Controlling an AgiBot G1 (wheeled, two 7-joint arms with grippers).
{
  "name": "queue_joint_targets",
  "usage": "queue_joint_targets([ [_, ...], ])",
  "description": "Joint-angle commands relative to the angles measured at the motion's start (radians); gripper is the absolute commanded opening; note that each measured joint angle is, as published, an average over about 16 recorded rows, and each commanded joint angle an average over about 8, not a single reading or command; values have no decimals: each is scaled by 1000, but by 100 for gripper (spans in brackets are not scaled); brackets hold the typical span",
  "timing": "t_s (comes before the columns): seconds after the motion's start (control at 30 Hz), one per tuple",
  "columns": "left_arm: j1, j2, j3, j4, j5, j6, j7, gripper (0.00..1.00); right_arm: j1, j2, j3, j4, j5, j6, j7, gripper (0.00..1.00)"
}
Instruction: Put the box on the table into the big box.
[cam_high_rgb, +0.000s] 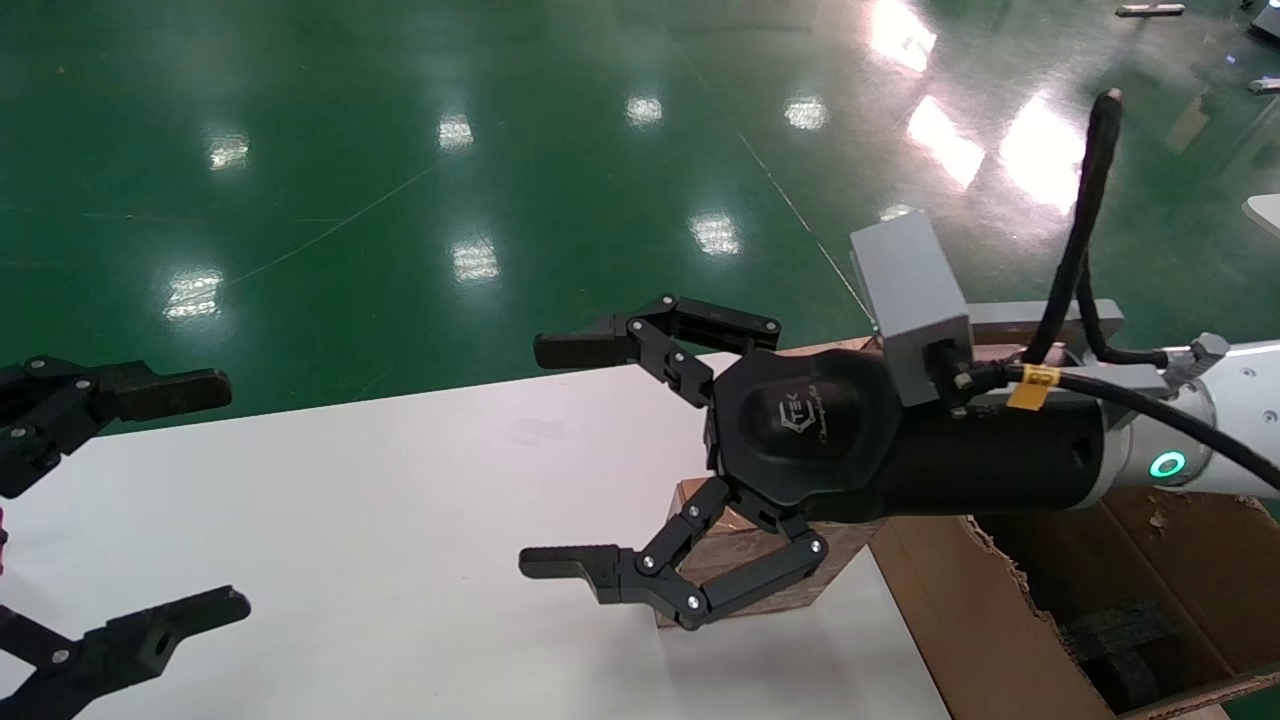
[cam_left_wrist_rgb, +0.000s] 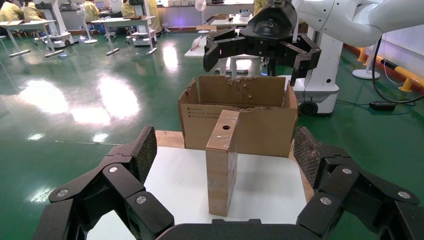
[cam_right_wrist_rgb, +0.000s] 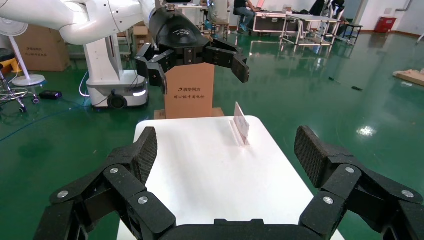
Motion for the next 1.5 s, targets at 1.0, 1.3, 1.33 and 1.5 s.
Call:
queue_joint_targets([
  [1.0, 0, 0, 0, 0, 0, 0, 0, 3, 25, 59, -43, -152, -164, -59, -123, 100],
  [1.3, 0, 0, 0, 0, 0, 0, 0, 0, 67, 60, -97, -271, -238, -77, -214, 100],
  [1.33, 0, 0, 0, 0, 0, 0, 0, 0, 72, 58, -104, -281, -243, -78, -222, 100],
  [1.5, 0, 0, 0, 0, 0, 0, 0, 0, 101, 47, -143, -330, -267, -81, -259, 100],
])
